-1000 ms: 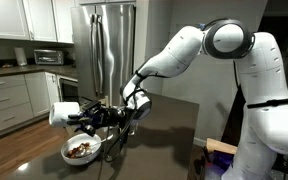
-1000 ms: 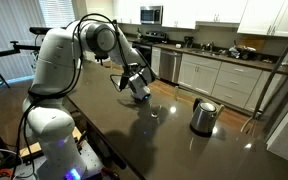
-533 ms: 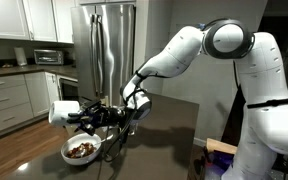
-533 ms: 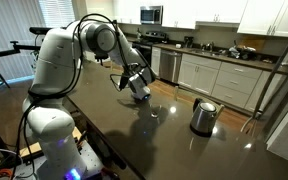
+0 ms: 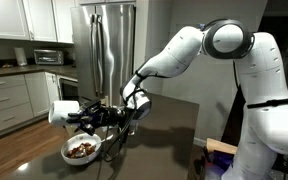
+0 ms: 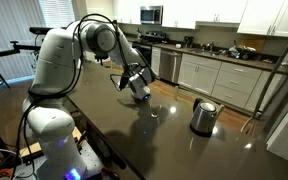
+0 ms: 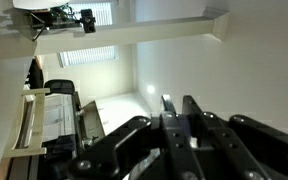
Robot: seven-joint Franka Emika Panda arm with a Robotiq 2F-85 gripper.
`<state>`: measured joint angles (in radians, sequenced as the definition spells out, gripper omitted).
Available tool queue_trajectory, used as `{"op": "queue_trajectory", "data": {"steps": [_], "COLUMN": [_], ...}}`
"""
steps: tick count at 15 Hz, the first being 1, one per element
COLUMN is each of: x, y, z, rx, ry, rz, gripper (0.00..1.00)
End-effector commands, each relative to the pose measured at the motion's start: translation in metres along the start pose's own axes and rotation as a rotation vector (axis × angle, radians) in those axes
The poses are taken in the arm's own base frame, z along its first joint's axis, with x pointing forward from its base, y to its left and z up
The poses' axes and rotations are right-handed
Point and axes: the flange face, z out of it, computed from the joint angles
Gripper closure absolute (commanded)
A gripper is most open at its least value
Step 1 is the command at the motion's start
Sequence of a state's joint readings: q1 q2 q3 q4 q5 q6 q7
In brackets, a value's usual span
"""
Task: Move the white mug backwards, pour the contents in the mug into the white bowl
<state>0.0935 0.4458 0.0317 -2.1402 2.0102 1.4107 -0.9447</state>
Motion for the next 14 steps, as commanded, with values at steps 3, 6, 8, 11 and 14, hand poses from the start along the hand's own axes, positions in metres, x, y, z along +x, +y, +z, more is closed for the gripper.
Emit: {"op": "queue_trajectory", "data": {"steps": [3, 6, 8, 11, 14], "x": [0.012, 0.017, 0.018, 0.020, 0.019], "y": [-0.005, -0.001, 0.003, 0.007, 0.007], "z": [0.006, 0.007, 0.006, 0.004, 0.001], "rx": [0.022, 0.010, 0.004, -0.006, 0.008], "ry": [-0.020, -0.025, -0.023, -0.020, -0.013], "rz": [-0.021, -0.023, -0.022, -0.026, -0.029], "gripper": [0.92, 0.92, 0.92, 0.92, 0.92]}}
